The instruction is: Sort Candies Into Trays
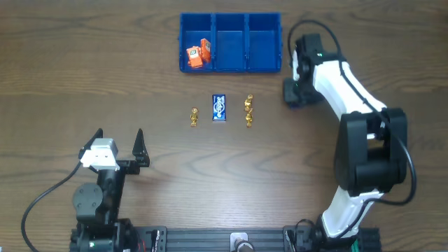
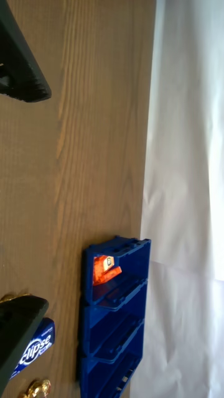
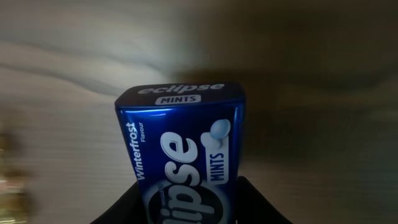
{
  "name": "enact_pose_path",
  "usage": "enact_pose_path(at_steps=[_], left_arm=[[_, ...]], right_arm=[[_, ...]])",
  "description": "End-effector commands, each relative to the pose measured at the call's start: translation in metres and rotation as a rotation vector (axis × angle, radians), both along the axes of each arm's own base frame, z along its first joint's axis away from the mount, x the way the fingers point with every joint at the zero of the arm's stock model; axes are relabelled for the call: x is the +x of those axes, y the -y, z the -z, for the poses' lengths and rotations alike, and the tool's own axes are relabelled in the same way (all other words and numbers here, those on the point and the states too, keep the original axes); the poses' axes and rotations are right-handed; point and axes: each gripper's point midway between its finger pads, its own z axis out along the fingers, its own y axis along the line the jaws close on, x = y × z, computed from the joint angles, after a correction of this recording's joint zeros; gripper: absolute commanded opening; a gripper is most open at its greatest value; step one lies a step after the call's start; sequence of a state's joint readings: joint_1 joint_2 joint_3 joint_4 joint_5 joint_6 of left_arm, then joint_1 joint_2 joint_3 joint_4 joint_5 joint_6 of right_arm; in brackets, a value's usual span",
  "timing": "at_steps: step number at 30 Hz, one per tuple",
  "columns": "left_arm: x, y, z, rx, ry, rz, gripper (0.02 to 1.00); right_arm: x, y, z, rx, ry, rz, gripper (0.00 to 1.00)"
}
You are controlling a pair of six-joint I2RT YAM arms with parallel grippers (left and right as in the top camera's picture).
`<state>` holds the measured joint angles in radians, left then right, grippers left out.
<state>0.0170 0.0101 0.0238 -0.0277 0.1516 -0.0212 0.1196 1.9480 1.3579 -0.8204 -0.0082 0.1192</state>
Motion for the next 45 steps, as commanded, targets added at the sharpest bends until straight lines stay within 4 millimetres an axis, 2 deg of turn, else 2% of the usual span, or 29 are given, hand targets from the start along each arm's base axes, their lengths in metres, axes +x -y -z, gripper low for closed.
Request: enact_pose_path(at_steps=[1,5,7,9,12,16,23,28,34,36,37,38,39,40,45], left_arm=[[-0.001,0.003,0.016,0.011,-0.046,0.019,0.998],[-0.001,0.003,0.016,0.011,-0.046,0.019,0.998],[-0.001,0.003,0.016,0.011,-0.046,0.019,0.998],[-0.001,0.003,0.016,0.011,-0.046,0.019,0.998],[-0.001,0.003,0.016,0.011,-0.046,0.019,0.998],[-0.001,0.003,0.016,0.011,-0.046,0.019,0.998],[-0.001,0.003,0.016,0.011,-0.046,0.019,0.998],[-0.001,0.003,0.016,0.011,-0.046,0.019,0.998],[-0.001,0.003,0.016,0.011,-0.046,0.019,0.998],[-0.001,0.003,0.016,0.011,-0.046,0.019,0.996],[-0.001,0.003,0.016,0.011,-0.046,0.019,0.998],[-0.001,0.003,0.016,0.011,-0.046,0.019,0.998],[-0.001,0.003,0.016,0.011,-0.046,0.019,0.998],[-0.001,0.003,0.016,0.011,-0.046,0.019,0.998],[-0.001,0.003,0.016,0.011,-0.046,0.019,0.998]], right_arm=[[0.064,-0.059,-0.135,-0.046,0.378,-0.012,0.240],[0.084,-0.110,-0.196,-0.053,0.595,-0.031,0.237],[0.091,-0.132,-0.213,-0.022,0.678,-0.046,0.235],[0.099,-0.150,-0.217,0.019,0.730,-0.036,0.235],[0.112,-0.167,-0.204,0.056,0.751,-0.010,0.233],[0.128,-0.176,-0.166,0.050,0.718,-0.001,0.233],[0.133,-0.180,-0.111,0.028,0.632,0.022,0.233],[0.134,-0.180,-0.097,0.015,0.612,0.020,0.233],[0.135,-0.181,-0.093,0.012,0.606,0.018,0.244],[0.135,-0.181,-0.092,0.012,0.606,0.018,0.283],[0.134,-0.181,-0.092,0.012,0.605,0.018,0.360],[0.134,-0.181,-0.092,0.012,0.605,0.017,0.573],[0.134,-0.181,-0.092,0.013,0.605,0.017,0.882],[0.134,-0.181,-0.092,0.015,0.604,0.016,1.000],[0.134,-0.182,-0.095,0.021,0.603,0.013,1.000]])
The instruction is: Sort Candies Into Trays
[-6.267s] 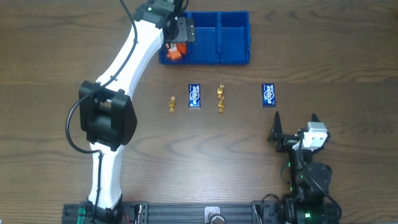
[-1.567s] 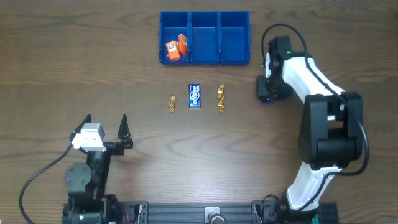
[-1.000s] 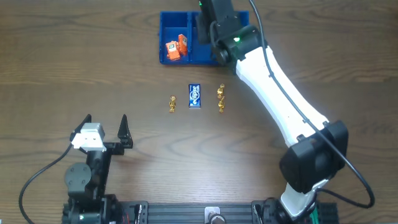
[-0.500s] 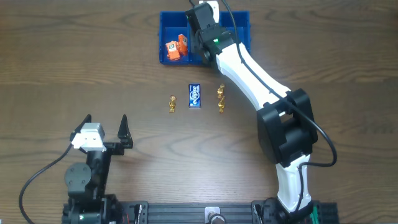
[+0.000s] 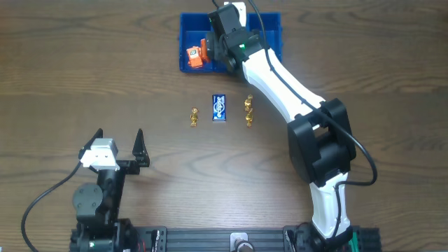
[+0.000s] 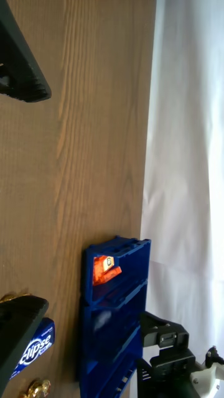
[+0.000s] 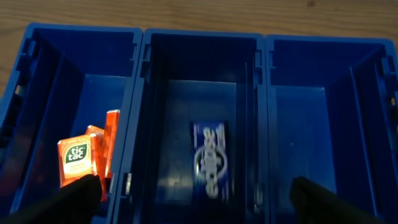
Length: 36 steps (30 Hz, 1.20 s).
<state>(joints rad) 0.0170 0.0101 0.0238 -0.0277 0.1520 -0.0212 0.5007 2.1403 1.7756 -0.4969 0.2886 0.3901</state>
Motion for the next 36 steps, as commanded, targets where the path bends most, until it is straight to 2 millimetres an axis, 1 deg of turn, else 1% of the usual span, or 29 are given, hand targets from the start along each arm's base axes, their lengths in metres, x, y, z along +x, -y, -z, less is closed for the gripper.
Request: enact_pose_path(at_steps=[1,2,5,6,7,9,10,11,12,13,14,15,17,20,23,24,26,29,36], left_arm=[[-0.001,0.003,0.016,0.011,-0.046,0.019,0.998],[-0.001,0.003,0.016,0.011,-0.046,0.019,0.996],[-0.001,0.003,0.016,0.011,-0.046,0.019,0.998],[-0.001,0.003,0.016,0.011,-0.046,0.019,0.998],[-0.001,0.003,0.016,0.011,-0.046,0.019,0.998],[-0.001,0.003,0.016,0.011,-0.046,0.019,0.998],[-0.001,0.003,0.016,0.011,-0.046,0.019,0.998],[-0.001,0.003,0.016,0.011,-0.046,0.019,0.998],[-0.001,0.003,0.016,0.011,-0.046,0.019,0.998],[-0.001,0.003,0.016,0.011,-0.046,0.019,0.998],[-0.001,0.003,0.016,0.011,-0.046,0.019,0.998],[-0.001,0.003,0.016,0.011,-0.046,0.019,0.998],[-0.001,0.003,0.016,0.011,-0.046,0.019,0.998],[-0.001,0.003,0.016,0.011,-0.046,0.019,0.998],[-0.001,0.003,0.016,0.011,-0.046,0.019,0.998],[-0.001,0.003,0.016,0.011,-0.046,0.019,0.998],[-0.001,0.003,0.016,0.011,-0.046,0.019,0.998],[-0.001,0.003,0.016,0.011,-0.046,0.019,0.998],[-0.001,0.003,0.016,0.011,-0.046,0.019,0.998]], right_arm=[[0.001,0.000,-0.006,-0.004,0.005,0.011,1.000],[0.000,0.001,-0.012,-0.005,0.002,0.011,1.000],[-0.012,0.001,-0.047,0.003,-0.016,-0.006,1.000],[-0.021,-0.002,-0.059,0.012,-0.035,-0.026,0.998],[-0.035,-0.008,-0.070,0.020,-0.065,-0.056,1.000],[-0.057,-0.018,-0.072,0.027,-0.124,-0.101,1.000],[-0.075,-0.022,-0.065,0.027,-0.190,-0.110,1.000],[-0.090,-0.025,-0.057,0.022,-0.246,-0.108,1.000],[-0.101,-0.026,-0.045,0.012,-0.301,-0.102,1.000],[-0.108,-0.026,-0.038,0.008,-0.331,-0.103,1.000],[-0.114,-0.027,-0.027,0.000,-0.368,-0.098,1.000],[-0.125,-0.029,-0.007,-0.022,-0.422,-0.081,1.000],[-0.133,-0.031,0.012,-0.040,-0.461,-0.073,1.000],[-0.149,-0.033,0.048,-0.061,-0.532,-0.024,1.000],[-0.162,-0.029,0.074,-0.080,-0.579,0.009,1.000],[-0.167,-0.031,0.081,-0.079,-0.590,0.004,1.000],[-0.173,-0.034,0.091,-0.065,-0.602,0.022,1.000],[-0.175,-0.033,0.100,-0.048,-0.601,0.054,1.000],[-0.174,-0.032,0.110,-0.035,-0.588,0.078,1.000]])
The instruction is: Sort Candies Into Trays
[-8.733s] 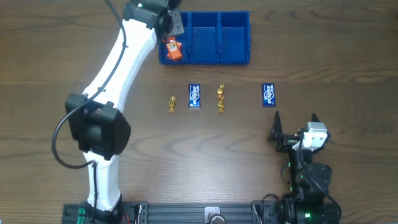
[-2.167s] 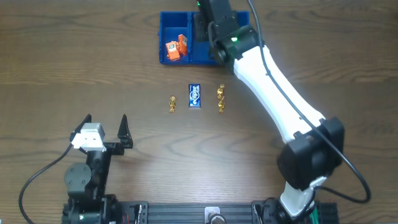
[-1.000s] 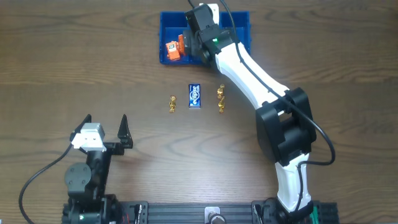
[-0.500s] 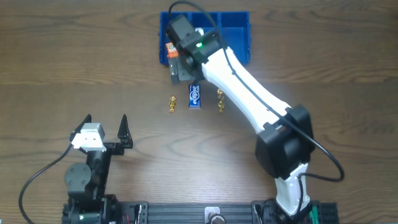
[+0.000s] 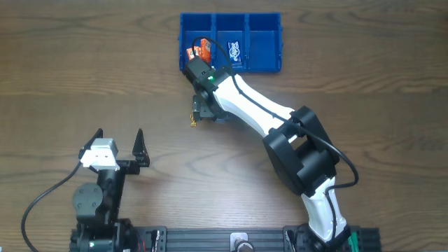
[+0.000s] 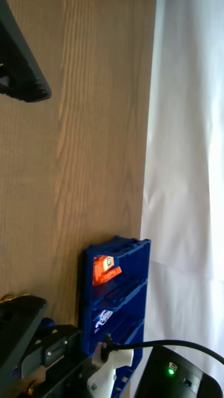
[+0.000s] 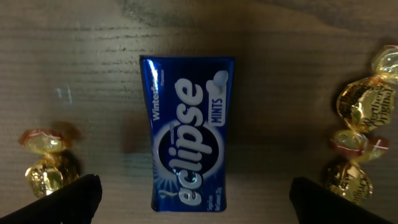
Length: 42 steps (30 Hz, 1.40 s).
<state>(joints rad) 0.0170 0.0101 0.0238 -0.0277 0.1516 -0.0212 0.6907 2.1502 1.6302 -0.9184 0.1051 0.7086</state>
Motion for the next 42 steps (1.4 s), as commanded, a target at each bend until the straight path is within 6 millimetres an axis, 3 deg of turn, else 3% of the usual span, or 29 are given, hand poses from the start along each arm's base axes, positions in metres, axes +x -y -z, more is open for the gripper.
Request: enact_pose_path(at_steps=[1,6,9,15,17,18,23,26,31,35,39,42], left_arm=[[-0.001,0.003,0.016,0.011,-0.046,0.019,0.998],[-0.001,0.003,0.016,0.011,-0.046,0.019,0.998],[-0.001,0.003,0.016,0.011,-0.046,0.019,0.996],[-0.001,0.003,0.016,0.011,-0.046,0.019,0.998],[-0.001,0.003,0.016,0.011,-0.046,0.019,0.998],[-0.001,0.003,0.016,0.011,-0.046,0.019,0.998],[-0.001,0.003,0.016,0.011,-0.046,0.019,0.998],[-0.001,0.003,0.016,0.011,-0.046,0.019,0.998],[-0.001,0.003,0.016,0.011,-0.046,0.019,0.998],[-0.001,0.003,0.016,0.011,-0.046,0.019,0.998],[-0.001,0.003,0.016,0.011,-0.046,0.019,0.998],[-0.001,0.003,0.016,0.011,-0.046,0.019,0.998]], right_arm=[[-0.002,0.006,0.011,-0.017,0.002,0.056,1.000],[-0.003,0.008,0.016,-0.021,0.008,0.059,1.000],[-0.001,0.008,0.016,-0.022,0.017,0.059,0.897],[-0.002,0.009,0.027,-0.038,0.000,0.060,0.849],[-0.001,0.008,0.027,-0.035,0.005,0.060,0.752],[0.000,0.007,0.027,-0.031,0.009,0.060,0.643],[0.001,0.007,0.027,-0.027,0.013,0.060,0.281],[0.002,0.006,0.027,-0.024,0.017,0.060,0.202],[0.007,0.006,0.017,-0.028,0.045,0.063,0.169],[0.027,0.010,-0.030,-0.052,0.160,0.066,0.161],[0.065,0.017,-0.132,-0.097,0.364,0.069,0.161],[0.096,0.025,-0.188,-0.081,0.492,0.043,0.165]])
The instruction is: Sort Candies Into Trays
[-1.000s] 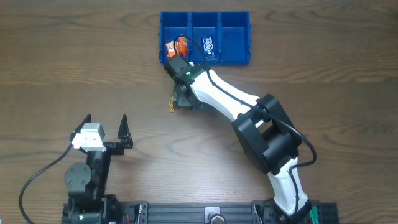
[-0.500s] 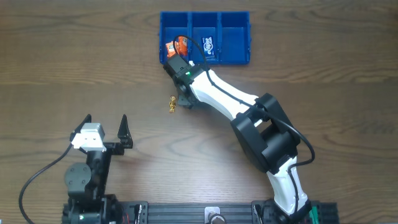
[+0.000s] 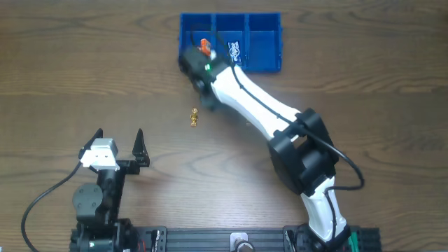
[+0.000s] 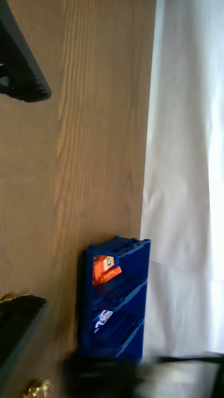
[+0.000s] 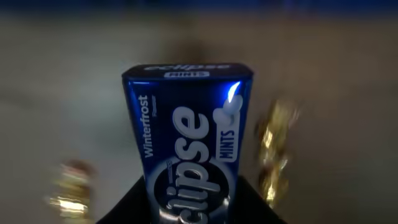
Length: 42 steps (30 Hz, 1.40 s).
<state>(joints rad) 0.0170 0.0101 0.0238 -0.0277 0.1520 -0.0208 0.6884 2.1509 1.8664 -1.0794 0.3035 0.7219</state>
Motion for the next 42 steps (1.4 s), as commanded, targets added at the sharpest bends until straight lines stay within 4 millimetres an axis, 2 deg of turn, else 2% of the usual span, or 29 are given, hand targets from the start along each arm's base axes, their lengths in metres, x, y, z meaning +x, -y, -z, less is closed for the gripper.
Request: enact_pose_path(at_steps=[1,3,5,7,10,11,12,16,20,28,42], left_arm=[[-0.001,0.003,0.016,0.010,-0.046,0.019,0.998],[-0.001,0.003,0.016,0.010,-0.046,0.019,0.996],[-0.001,0.003,0.016,0.010,-0.046,0.018,0.998],[-0.001,0.003,0.016,0.010,-0.046,0.019,0.998],[-0.001,0.003,0.016,0.010,-0.046,0.019,0.998],[-0.001,0.003,0.016,0.010,-0.046,0.019,0.996],[-0.001,0.003,0.016,0.010,-0.046,0.019,0.998],[-0.001,0.003,0.016,0.010,-0.046,0.019,0.998],[-0.001,0.003,0.016,0.010,-0.046,0.019,0.998],[-0.001,0.003,0.016,0.010,-0.046,0.019,0.996],[-0.001,0.003,0.016,0.010,-0.046,0.019,0.998]], right_arm=[[0.061,0.018,-0.130,0.016,0.335,-0.023,0.169],[0.078,0.031,-0.148,0.030,0.385,-0.006,0.176],[0.094,0.045,-0.156,0.037,0.425,0.020,0.178],[0.106,0.053,-0.153,0.043,0.438,0.025,0.178],[0.123,0.047,-0.139,0.050,0.436,-0.033,0.176],[0.128,0.046,-0.131,0.041,0.431,-0.044,0.176],[0.134,0.046,-0.110,0.026,0.401,-0.040,0.176],[0.143,0.049,-0.063,0.029,0.317,-0.042,0.176],[0.150,0.048,-0.029,0.049,0.264,-0.040,0.176],[0.152,0.045,-0.022,0.056,0.262,-0.044,0.185],[0.149,0.036,-0.021,0.069,0.260,-0.050,0.191]])
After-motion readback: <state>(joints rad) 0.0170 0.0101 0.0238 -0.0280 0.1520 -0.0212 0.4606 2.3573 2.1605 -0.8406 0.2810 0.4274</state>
